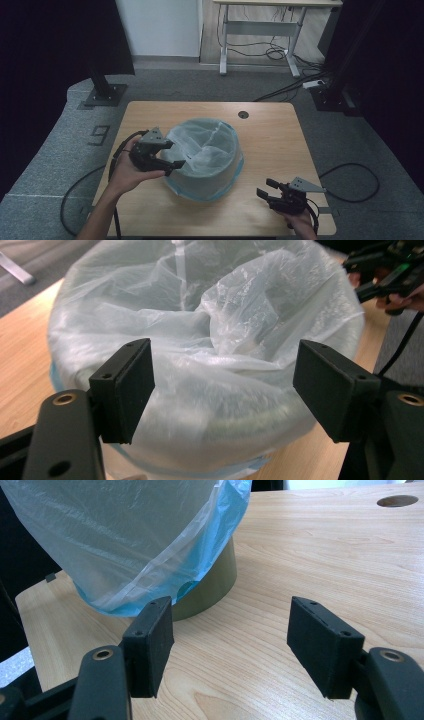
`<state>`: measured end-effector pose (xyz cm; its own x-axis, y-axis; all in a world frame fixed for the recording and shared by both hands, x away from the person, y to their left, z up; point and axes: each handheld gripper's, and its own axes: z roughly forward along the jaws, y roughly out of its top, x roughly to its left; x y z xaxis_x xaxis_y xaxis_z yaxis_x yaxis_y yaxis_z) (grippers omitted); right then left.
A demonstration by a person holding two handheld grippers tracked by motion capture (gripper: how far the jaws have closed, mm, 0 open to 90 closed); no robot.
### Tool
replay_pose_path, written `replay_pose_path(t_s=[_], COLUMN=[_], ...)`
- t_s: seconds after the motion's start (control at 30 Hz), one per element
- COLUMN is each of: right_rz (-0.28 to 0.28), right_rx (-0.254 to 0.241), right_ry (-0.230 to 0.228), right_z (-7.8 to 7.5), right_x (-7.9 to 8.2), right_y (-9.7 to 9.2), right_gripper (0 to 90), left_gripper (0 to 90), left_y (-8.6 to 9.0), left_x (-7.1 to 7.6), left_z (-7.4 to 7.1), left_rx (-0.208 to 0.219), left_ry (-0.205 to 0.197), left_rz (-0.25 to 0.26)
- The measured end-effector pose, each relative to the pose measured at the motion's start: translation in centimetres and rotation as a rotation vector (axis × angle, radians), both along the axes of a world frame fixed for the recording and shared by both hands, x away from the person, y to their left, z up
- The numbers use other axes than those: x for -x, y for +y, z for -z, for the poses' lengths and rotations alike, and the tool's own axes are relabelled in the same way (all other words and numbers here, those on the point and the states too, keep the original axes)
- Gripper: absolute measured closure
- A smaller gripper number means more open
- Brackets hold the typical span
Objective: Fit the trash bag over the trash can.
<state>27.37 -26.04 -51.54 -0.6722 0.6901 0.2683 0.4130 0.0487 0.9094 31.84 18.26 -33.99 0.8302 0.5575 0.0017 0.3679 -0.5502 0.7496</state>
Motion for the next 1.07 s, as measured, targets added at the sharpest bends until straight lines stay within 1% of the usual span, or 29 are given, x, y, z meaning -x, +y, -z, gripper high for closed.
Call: replay_pose_path(t_s=[0.1,0.2,0.37,0.53,0.67,0.83,1.07], right_rz=[-0.001,0.000,0.001,-0.001,0.000,-0.005,-0.003], right_rx=[0.001,0.001,0.000,0.002,0.003,0.000,-0.002], right_ry=[0.001,0.001,0.000,-0.001,-0.001,0.000,-0.006], right_z=[0.0,0.0,0.0,0.0,0.0,0.0,-0.1], right_x=[0.0,0.0,0.0,0.0,-0.1,-0.1,0.0], right_y=[0.0,0.0,0.0,0.1,0.1,0.3,0.2], right_gripper=[34.3,34.3,34.4,34.4,34.4,34.2,34.2], left_gripper=[24.6,24.6,24.6,24.5,24.5,24.5,24.4], left_y=[0.9,2.1,3.6,5.1,6.2,6.8,7.2], left_x=[1.0,2.3,3.7,4.6,4.8,4.8,4.5], left_z=[0.2,0.6,1.8,3.3,4.6,5.2,6.0], left_rx=[0.025,0.046,0.066,0.082,0.098,0.108,0.106], left_ry=[-0.028,-0.059,-0.073,-0.065,-0.046,-0.032,-0.017], left_rz=[-0.017,-0.045,-0.078,-0.104,-0.124,-0.136,-0.147])
